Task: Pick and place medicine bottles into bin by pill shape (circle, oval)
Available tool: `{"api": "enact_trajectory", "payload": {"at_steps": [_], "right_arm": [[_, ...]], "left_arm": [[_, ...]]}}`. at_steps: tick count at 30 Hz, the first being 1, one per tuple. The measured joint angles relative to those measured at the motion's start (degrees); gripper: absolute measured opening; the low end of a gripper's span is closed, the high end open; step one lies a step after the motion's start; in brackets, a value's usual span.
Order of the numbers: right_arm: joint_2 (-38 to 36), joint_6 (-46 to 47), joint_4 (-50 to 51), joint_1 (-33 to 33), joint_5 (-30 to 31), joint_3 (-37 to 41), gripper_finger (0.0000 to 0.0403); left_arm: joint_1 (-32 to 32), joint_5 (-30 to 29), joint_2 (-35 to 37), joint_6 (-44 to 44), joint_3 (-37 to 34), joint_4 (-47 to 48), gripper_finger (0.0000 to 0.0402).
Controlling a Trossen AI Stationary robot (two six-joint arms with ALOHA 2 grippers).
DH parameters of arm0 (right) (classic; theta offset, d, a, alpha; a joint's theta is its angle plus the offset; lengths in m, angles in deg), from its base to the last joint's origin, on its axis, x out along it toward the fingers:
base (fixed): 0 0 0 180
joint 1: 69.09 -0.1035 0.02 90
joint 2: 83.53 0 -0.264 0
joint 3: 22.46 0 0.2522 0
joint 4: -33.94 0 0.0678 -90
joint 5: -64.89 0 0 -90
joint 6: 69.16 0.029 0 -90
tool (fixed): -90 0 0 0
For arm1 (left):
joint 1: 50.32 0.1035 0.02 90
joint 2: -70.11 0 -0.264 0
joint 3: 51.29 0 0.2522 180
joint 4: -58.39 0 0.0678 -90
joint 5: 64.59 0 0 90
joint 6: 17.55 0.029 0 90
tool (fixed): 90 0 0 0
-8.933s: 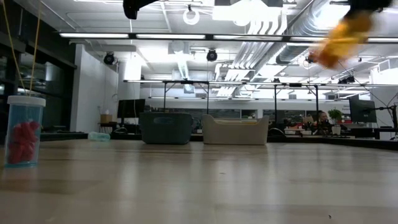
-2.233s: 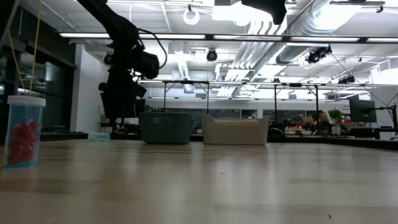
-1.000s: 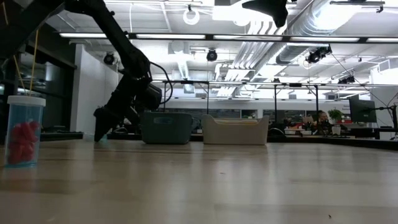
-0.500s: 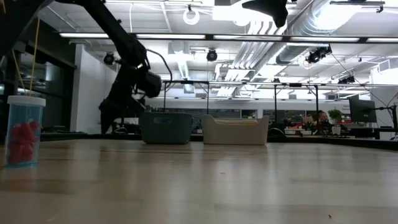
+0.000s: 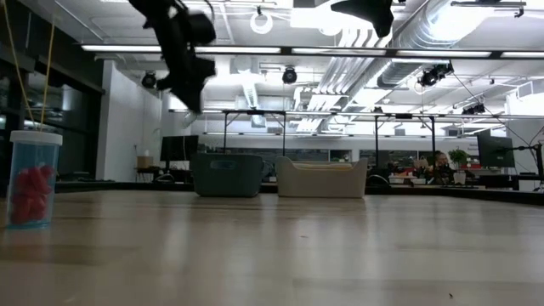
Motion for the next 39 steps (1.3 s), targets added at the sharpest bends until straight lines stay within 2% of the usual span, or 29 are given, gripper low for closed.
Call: {"api": "enact_trajectory", "payload": {"at_steps": [4,9,17,19,21,25,30,34,39], "right_arm": [[0.00,0.00,0.02,0.00,0.00,0.00,0.0300],[0.01,0.00,0.13,0.00,0.00,0.00,0.0300],[0.10,1.47,-0.07,0.00,0.02,0.00,0.0300],[0.77,3.13,-0.18,0.03,0.18,0.00,0.0300],[2.05,1.79,-0.01,-0.02,1.47,-0.12,0.0300],[6.99,-9.97,5.72,-1.24,3.93,-4.54,0.0300],[14.54,-29.87,18.18,-2.68,11.28,-15.35,0.0300],[19.83,-43.49,26.48,-3.88,19.01,-24.42,0.0300],[23.75,-54.66,30.57,-5.49,23.93,-32.90,0.0300]], "left_arm": [[-0.89,8.56,5.38,-10.37,-1.86,-15.48,0.0098],[-5.55,8.79,8.12,-17.50,-7.89,-32.93,0.0099],[-13.94,8.72,7.88,-27.31,-20.58,-52.01,0.0099],[-15.10,10.05,7.88,-32.60,-22.42,-55.80,0.0099],[-15.37,14.10,7.88,-38.74,-22.59,-57.33,0.0099],[-16.20,24.94,7.88,-51.80,-22.59,-59.85,0.0099],[-17.78,35.98,7.88,-70.30,-22.59,-63.26,0.0099],[-19.30,40.55,7.88,-86.74,-22.59,-67.70,0.0099],[-21.33,43.22,7.88,-96.47,-22.59,-75.34,0.0099]]}}
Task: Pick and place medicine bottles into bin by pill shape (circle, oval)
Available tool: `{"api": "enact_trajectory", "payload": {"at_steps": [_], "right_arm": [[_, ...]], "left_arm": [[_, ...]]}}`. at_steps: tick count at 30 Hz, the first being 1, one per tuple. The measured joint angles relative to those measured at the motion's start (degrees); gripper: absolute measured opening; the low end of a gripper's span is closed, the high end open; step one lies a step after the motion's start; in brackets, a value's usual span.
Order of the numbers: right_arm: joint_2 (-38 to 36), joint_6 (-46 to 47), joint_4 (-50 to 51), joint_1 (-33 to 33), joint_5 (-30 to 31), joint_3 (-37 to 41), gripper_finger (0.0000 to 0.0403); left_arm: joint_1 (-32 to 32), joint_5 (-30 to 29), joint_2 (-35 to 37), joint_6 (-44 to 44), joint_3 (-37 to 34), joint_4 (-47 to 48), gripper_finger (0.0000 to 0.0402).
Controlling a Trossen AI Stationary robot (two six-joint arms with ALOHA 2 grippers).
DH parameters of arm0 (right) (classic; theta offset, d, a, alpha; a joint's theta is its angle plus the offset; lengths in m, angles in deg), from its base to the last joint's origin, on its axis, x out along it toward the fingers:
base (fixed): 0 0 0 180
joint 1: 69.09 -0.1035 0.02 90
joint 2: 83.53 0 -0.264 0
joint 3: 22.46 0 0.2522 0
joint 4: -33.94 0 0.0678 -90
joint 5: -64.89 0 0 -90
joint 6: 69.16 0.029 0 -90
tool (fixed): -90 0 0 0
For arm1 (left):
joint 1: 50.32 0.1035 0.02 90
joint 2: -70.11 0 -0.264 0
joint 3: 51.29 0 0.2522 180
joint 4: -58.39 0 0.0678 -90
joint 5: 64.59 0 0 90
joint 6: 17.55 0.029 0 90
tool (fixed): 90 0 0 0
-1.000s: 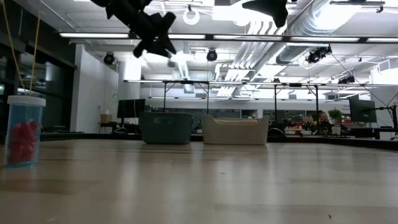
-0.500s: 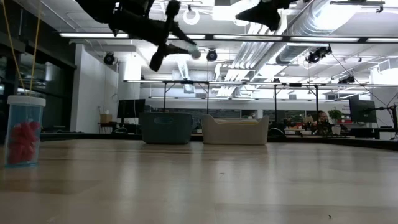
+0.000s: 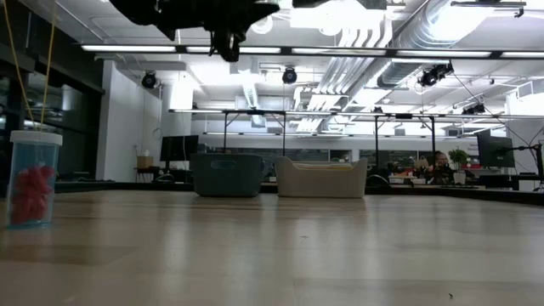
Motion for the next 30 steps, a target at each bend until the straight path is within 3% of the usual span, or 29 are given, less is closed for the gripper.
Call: {"api": "enact_trajectory", "payload": {"at_steps": [6,13,30], "right_arm": [[2.41,-11.76,-2.66,-2.12,4.02,-5.71,0.0300],[2.55,-22.49,-11.60,-3.90,9.26,-6.72,0.0300],[5.19,-21.55,-12.94,-3.09,14.85,-6.68,0.0298]], "left_arm": [[-1.45,-0.89,0.00,-8.87,0.04,-8.04,0.0099],[-1.94,-6.00,0.03,-10.30,0.07,-9.74,0.0099],[-2.41,-14.20,0.02,-8.67,0.07,-13.72,0.0099]]}}
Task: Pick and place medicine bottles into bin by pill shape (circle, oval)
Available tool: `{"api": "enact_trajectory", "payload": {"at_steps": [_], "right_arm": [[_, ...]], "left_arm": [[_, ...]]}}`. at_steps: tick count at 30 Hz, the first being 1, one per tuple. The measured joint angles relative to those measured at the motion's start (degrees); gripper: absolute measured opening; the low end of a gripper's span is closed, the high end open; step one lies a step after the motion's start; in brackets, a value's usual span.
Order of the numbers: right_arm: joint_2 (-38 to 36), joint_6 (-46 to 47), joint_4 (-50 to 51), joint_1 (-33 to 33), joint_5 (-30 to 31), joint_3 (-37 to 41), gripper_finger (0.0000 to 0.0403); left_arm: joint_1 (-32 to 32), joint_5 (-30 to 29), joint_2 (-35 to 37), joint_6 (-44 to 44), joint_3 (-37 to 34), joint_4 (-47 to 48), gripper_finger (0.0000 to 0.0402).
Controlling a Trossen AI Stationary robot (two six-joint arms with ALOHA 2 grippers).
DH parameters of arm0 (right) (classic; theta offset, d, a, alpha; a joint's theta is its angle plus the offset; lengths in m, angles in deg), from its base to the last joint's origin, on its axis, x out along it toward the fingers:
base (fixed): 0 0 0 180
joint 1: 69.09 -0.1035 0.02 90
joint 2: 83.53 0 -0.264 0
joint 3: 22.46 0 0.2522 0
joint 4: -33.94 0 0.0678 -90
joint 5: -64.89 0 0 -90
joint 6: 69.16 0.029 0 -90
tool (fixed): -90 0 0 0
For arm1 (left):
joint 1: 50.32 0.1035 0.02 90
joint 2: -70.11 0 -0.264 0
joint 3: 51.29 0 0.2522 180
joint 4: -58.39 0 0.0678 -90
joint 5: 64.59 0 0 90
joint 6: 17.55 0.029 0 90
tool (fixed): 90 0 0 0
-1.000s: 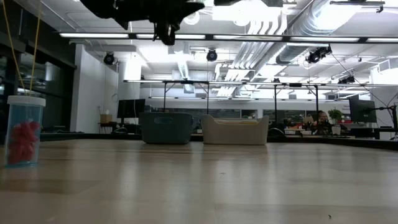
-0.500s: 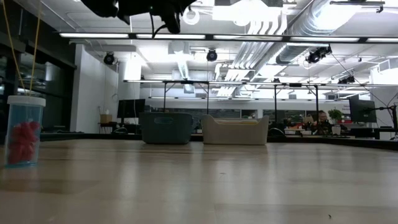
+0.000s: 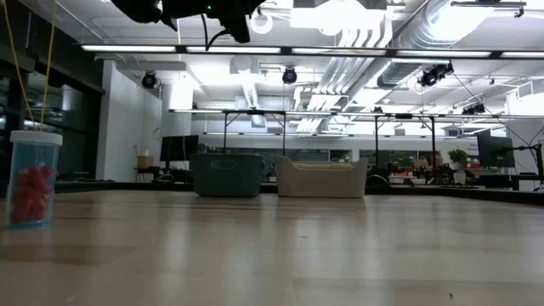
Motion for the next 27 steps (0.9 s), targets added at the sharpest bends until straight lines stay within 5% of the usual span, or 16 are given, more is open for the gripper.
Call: {"api": "enact_trajectory", "payload": {"at_steps": [17,27], "right_arm": [[-0.07,5.35,-2.11,0.00,3.65,0.04,0.0137],[-0.07,5.65,-2.18,0.00,3.83,0.04,0.0096]], "left_arm": [[-0.69,-0.13,0.00,0.93,0.00,-0.12,0.0099],[-0.68,-0.85,0.00,1.23,0.00,-0.02,0.0099]]}}
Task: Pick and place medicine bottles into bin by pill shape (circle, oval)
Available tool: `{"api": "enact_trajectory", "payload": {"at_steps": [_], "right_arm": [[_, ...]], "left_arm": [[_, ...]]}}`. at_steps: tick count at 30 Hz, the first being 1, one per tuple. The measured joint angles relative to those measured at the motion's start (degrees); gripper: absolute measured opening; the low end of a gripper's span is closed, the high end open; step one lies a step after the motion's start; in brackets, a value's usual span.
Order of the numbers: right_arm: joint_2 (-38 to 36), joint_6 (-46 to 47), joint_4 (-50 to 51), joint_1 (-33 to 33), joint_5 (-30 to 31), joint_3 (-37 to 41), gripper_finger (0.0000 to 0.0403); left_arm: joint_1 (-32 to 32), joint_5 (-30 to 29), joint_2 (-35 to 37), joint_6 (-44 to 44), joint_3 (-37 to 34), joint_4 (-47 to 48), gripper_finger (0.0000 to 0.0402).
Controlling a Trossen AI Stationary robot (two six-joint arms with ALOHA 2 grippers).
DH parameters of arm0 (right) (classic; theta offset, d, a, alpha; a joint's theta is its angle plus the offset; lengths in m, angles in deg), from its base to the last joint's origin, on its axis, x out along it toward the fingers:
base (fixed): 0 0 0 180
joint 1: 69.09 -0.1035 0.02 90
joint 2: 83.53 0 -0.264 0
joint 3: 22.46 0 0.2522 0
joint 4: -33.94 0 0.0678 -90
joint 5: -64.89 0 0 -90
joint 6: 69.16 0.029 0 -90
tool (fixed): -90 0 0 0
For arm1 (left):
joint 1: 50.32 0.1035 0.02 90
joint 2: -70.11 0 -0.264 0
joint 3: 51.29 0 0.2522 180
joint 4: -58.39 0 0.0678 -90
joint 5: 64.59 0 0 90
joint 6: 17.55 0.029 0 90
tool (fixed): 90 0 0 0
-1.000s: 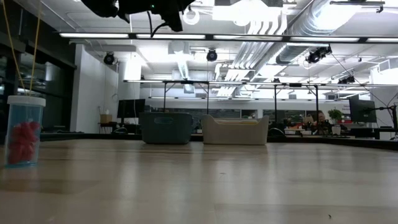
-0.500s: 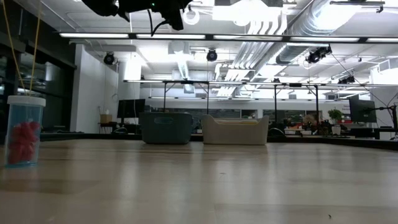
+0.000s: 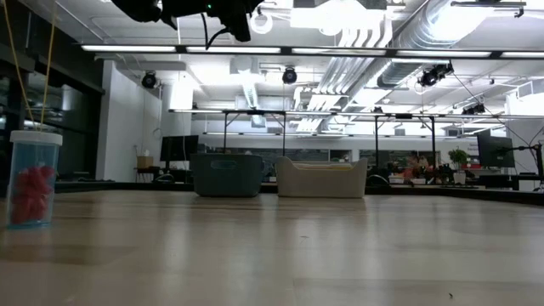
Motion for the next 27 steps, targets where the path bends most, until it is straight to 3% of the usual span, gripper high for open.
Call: {"api": "enact_trajectory", "payload": {"at_steps": [9,20,24,27], "right_arm": [[0.02,-0.02,-0.29,0.00,1.41,-0.11,0.0094],[-1.21,7.11,4.85,-0.03,2.72,-5.61,0.0093],[-2.72,16.22,10.87,-0.02,2.17,-8.65,0.0093],[-3.58,27.00,19.40,0.72,-2.11,-11.29,0.0093]], "left_arm": [[0.21,-2.51,0.00,9.46,0.00,0.00,0.0112],[1.51,-6.47,0.10,24.46,0.06,0.26,0.0197],[3.87,-6.80,-0.19,35.23,-0.15,0.61,0.0223],[6.10,-6.28,-0.07,46.46,-0.13,-1.66,0.0231]]}}
